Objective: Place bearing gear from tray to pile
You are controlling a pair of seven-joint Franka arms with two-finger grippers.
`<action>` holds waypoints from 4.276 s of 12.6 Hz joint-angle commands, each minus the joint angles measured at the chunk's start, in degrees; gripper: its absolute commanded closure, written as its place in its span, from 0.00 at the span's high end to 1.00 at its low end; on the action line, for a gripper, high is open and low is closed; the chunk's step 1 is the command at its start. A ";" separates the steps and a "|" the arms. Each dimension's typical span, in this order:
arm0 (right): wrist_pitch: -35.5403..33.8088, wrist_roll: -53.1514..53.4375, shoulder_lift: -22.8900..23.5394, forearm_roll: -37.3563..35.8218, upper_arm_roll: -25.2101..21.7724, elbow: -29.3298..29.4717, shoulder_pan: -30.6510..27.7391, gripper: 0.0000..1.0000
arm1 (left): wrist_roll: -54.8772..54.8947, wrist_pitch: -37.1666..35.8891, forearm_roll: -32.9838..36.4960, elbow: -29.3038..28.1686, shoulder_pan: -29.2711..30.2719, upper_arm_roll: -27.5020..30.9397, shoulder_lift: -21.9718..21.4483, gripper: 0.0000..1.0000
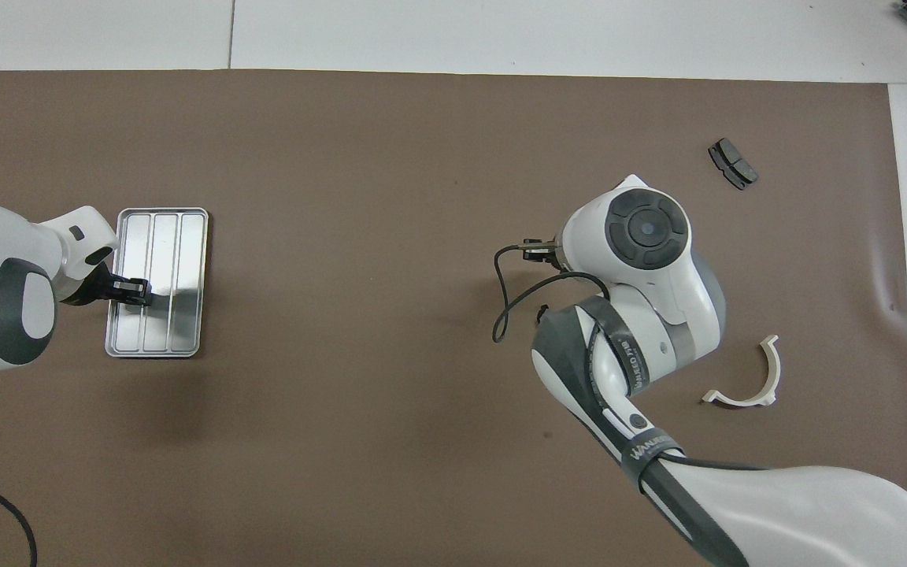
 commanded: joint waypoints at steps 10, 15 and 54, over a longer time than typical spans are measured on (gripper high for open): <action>9.92 -10.90 -9.06 0.55 1.06 -21.80 -9.51 0.40 | -6.96 0.58 0.21 4.43 -5.25 -0.30 0.32 0.14; 8.61 -10.90 -8.71 1.26 1.06 -18.31 -9.51 1.00 | -35.25 0.49 0.21 4.79 -23.17 -0.21 -0.20 0.14; -7.56 16.08 19.24 -1.91 1.42 23.11 16.68 0.80 | -13.69 -36.35 1.79 31.69 -8.18 -0.65 -10.32 1.00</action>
